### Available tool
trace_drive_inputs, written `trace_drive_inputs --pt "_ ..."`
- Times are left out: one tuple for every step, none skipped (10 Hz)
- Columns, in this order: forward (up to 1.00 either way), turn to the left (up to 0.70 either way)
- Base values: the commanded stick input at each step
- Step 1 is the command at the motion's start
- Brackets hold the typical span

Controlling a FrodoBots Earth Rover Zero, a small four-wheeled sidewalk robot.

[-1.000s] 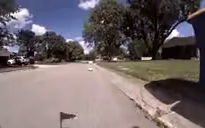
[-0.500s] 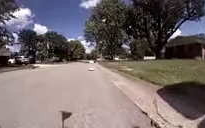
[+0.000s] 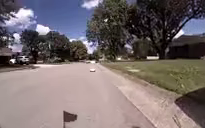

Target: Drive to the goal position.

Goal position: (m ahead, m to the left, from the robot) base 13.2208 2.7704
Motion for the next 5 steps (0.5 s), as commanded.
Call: trace_drive_inputs --pt "0.85 0.00" --pt "0.85 0.00" --pt "0.85 0.00" --pt "0.85 0.00" --pt "0.85 0.00"
